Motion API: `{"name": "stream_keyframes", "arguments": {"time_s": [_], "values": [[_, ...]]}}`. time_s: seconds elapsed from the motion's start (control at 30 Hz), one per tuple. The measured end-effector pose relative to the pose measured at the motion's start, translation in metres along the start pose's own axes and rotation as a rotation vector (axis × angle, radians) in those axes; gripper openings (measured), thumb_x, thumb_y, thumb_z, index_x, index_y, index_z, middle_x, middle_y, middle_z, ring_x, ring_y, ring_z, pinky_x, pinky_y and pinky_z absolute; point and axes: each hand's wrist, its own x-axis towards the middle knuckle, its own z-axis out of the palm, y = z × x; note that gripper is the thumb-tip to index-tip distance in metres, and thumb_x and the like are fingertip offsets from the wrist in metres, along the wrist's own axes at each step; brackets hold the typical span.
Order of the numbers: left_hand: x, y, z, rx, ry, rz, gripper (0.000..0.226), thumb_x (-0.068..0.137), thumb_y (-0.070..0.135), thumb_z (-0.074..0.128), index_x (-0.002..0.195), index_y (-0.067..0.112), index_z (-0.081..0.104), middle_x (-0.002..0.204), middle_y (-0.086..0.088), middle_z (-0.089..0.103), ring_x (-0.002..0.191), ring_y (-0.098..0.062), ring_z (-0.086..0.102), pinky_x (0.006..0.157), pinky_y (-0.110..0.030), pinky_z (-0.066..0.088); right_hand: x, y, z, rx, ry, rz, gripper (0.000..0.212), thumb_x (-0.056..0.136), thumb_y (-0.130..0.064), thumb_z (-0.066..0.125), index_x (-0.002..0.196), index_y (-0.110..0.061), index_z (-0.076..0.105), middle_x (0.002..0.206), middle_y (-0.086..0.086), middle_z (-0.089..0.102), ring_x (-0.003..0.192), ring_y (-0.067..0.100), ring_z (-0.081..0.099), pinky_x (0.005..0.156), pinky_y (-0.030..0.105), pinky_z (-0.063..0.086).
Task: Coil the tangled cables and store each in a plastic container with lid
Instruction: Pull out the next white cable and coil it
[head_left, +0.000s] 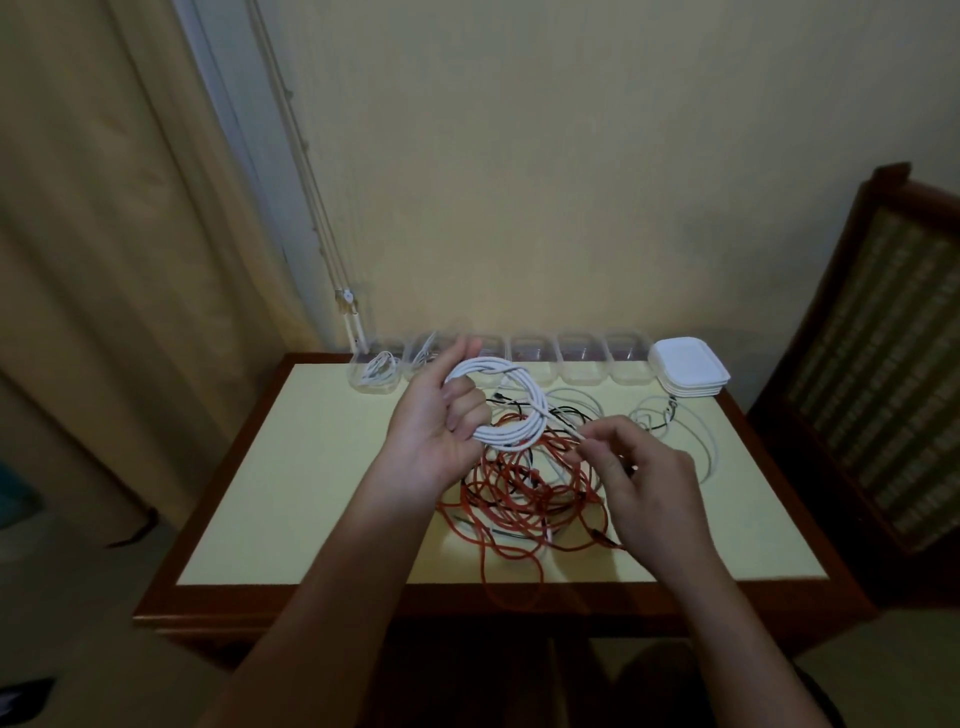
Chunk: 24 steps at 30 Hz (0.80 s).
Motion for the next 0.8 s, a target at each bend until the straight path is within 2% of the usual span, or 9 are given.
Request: {"name": "stream_keyframes", "arguments": {"time_s": [0.07,0.2,0.27,0.33,0.43,0.53,0.63,0.73,0.8], "values": [[-0.002,-0.006,0.001,-0.052,-0.032,-0.020,0.021,0.099,0.028,0.057,0.087,0.014,0.064,0.041,0.007,0.023,0.027,-0.007,0.017,0.031,-0.017,0.008,-0.002,0.000,0.008,-0.034,0.084,-0.047,0.029,0.095,-0.011,0.068,0.087,-0.039,0.065,0.083,-0.026,0.069,0.085,0.002,0.065,0.073,0.019,0.046],[-0.005,-0.018,0.001,-0.075,-0.053,0.011,0.015,0.095,0.028,0.061,0.091,0.015,0.063,0.043,0.007,0.022,0.028,-0.007,0.017,0.027,-0.017,0.014,-0.003,0.000,0.023,-0.036,0.176,-0.074,0.021,0.091,-0.006,0.071,0.094,-0.027,0.075,0.093,-0.022,0.069,0.093,0.000,0.064,0.080,0.016,0.047],[-0.005,-0.023,0.001,-0.056,-0.042,0.051,0.016,0.096,0.029,0.061,0.093,0.014,0.063,0.044,0.007,0.021,0.029,-0.007,0.017,0.029,-0.017,0.015,-0.003,-0.005,0.028,0.103,0.164,0.066,0.020,0.092,-0.007,0.071,0.095,-0.026,0.076,0.088,-0.017,0.075,0.087,-0.003,0.068,0.076,0.015,0.051],[-0.005,-0.028,0.002,-0.046,-0.024,0.095,0.017,0.097,0.029,0.060,0.094,0.013,0.062,0.045,0.007,0.021,0.030,-0.006,0.018,0.030,-0.017,0.016,-0.003,-0.011,0.033,0.369,0.147,0.292,0.018,0.092,-0.006,0.071,0.098,-0.022,0.078,0.083,-0.006,0.078,0.081,0.003,0.073,0.069,0.016,0.054],[-0.003,-0.036,0.002,0.024,0.024,0.207,0.017,0.098,0.027,0.060,0.102,0.010,0.063,0.047,0.008,0.025,0.035,-0.005,0.019,0.034,-0.017,0.019,-0.001,-0.027,0.040,0.801,0.108,0.553,0.020,0.094,0.000,0.066,0.111,-0.005,0.074,0.093,0.008,0.079,0.089,0.018,0.077,0.074,0.020,0.059],[-0.002,-0.043,0.000,0.111,0.074,0.315,0.017,0.099,0.023,0.060,0.109,0.009,0.063,0.045,0.008,0.034,0.037,-0.004,0.019,0.037,-0.016,0.021,0.001,-0.038,0.040,1.023,0.066,0.628,0.024,0.097,0.008,0.053,0.112,0.001,0.071,0.103,0.015,0.077,0.098,0.022,0.075,0.084,0.026,0.061],[-0.003,-0.045,0.000,0.217,0.103,0.420,0.015,0.101,0.023,0.058,0.107,0.011,0.065,0.049,0.006,0.036,0.038,-0.004,0.020,0.038,-0.017,0.023,0.001,-0.041,0.037,1.223,0.033,0.684,0.030,0.096,0.008,0.043,0.116,0.007,0.066,0.111,0.021,0.074,0.107,0.028,0.072,0.096,0.038,0.056],[-0.003,-0.048,-0.001,0.339,0.107,0.471,0.020,0.100,0.027,0.059,0.112,0.013,0.065,0.051,0.009,0.044,0.044,-0.007,0.024,0.042,-0.019,0.028,0.002,-0.039,0.039,1.182,0.045,0.689,0.023,0.095,0.000,0.061,0.115,0.009,0.066,0.111,0.020,0.074,0.108,0.026,0.072,0.096,0.035,0.057],[-0.003,-0.052,-0.002,0.423,0.087,0.461,0.025,0.098,0.027,0.061,0.115,0.009,0.066,0.050,0.006,0.044,0.047,-0.010,0.036,0.048,-0.021,0.036,0.003,-0.037,0.038,1.143,0.066,0.698,0.026,0.091,-0.001,0.068,0.115,0.008,0.067,0.110,0.019,0.075,0.106,0.024,0.073,0.094,0.032,0.058]]}}
